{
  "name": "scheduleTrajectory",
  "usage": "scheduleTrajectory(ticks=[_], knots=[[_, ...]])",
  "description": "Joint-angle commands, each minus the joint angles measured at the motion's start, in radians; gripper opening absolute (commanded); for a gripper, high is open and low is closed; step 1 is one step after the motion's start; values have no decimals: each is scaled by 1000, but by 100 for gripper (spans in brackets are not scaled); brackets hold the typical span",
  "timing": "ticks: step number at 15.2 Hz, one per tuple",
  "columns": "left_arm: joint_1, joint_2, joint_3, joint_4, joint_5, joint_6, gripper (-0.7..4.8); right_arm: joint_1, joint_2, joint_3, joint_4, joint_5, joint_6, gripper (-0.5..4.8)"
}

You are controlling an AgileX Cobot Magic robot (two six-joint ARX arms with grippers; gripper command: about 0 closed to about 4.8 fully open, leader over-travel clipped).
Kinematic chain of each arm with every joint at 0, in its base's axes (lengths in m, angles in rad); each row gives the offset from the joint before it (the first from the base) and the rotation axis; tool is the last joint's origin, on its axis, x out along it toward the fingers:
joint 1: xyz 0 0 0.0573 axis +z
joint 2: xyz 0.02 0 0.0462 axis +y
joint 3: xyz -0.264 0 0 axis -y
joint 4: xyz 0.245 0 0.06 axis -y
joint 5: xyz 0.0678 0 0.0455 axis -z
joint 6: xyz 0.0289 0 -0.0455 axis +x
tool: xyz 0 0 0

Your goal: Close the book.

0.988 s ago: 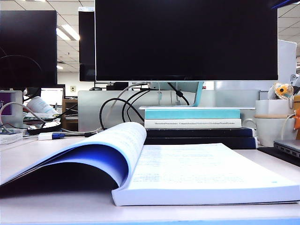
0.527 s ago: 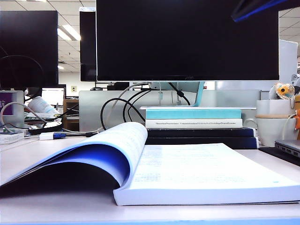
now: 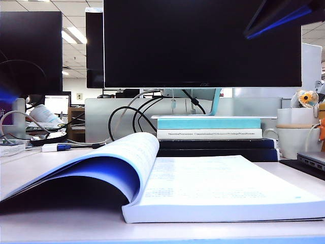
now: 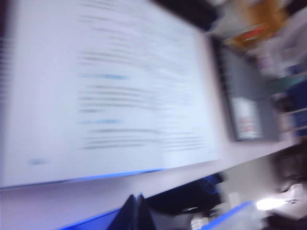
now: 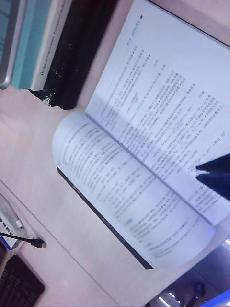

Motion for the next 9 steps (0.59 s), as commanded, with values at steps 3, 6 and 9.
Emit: scheduleTrajectory(ticks=[3,6,9], knots=[[-208,165,-24,93,-163,323,15,6,10,3,64,-8,-3,-1],[-303,320,-21,98,-349,697,12,6,10,2,66,-5,-6,-1],[-427,319,-22,171,-520,959,237,6,11,2,53,-4,-55,-1]])
